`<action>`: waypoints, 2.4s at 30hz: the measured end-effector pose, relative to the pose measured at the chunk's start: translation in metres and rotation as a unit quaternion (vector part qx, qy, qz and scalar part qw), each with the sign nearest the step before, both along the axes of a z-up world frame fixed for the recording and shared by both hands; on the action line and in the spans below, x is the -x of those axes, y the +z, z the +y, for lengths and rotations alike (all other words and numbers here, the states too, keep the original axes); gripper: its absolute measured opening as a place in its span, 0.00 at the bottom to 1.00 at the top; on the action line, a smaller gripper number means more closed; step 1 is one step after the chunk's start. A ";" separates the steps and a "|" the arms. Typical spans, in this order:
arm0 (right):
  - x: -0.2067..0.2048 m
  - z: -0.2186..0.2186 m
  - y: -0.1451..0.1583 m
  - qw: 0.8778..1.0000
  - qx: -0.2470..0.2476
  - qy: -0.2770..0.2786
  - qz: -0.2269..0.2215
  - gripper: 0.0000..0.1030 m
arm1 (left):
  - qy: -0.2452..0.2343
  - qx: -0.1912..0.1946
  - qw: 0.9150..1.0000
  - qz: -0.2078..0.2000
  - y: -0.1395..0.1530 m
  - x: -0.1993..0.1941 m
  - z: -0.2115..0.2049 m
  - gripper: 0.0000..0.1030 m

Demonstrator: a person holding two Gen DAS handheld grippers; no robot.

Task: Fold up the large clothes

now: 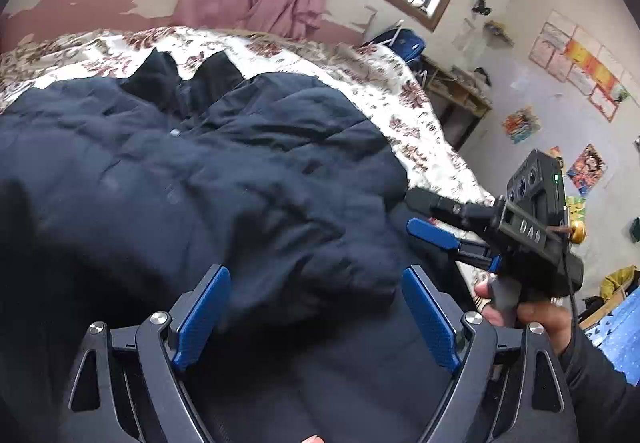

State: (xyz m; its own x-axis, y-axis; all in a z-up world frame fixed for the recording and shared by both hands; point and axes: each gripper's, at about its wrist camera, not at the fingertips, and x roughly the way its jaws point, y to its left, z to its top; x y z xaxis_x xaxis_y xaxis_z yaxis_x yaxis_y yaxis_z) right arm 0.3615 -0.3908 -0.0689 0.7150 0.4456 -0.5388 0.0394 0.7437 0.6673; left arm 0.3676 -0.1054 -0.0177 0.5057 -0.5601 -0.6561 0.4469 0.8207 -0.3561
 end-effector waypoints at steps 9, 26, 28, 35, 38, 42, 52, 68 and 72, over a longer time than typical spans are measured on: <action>-0.017 0.054 -0.012 0.996 0.072 0.042 0.044 0.20 | 0.184 -0.059 0.981 -0.029 0.017 0.005 0.090 0.85; -0.063 0.040 0.093 0.954 0.296 -0.045 -0.011 0.07 | 0.259 -0.160 0.952 -0.044 0.032 -0.069 0.171 0.85; -0.070 0.046 0.093 0.938 0.343 -0.050 -0.008 0.09 | 0.236 -0.178 0.954 -0.045 0.026 -0.085 0.154 0.85; -0.077 0.080 0.090 0.929 0.365 0.023 -0.044 0.40 | 0.184 -0.178 0.965 -0.057 0.011 -0.114 0.106 0.85; -0.090 0.089 0.062 0.931 0.360 0.053 -0.013 0.40 | 0.169 -0.226 0.958 -0.046 -0.013 -0.123 0.087 0.85; -0.099 0.090 0.027 0.931 0.359 0.068 0.015 0.40 | 0.160 -0.263 0.947 -0.091 -0.036 -0.112 0.076 0.90; -0.095 0.102 0.002 0.921 0.384 0.064 0.013 0.40 | 0.167 -0.315 0.928 -0.106 -0.056 -0.114 0.064 0.94; -0.137 0.107 0.087 0.915 0.383 0.125 -0.025 0.80 | 0.160 -0.192 0.968 -0.002 0.031 -0.169 0.096 0.94; -0.195 0.101 0.104 0.927 0.355 0.119 0.000 0.81 | 0.175 -0.114 0.975 0.072 0.037 -0.233 0.107 0.94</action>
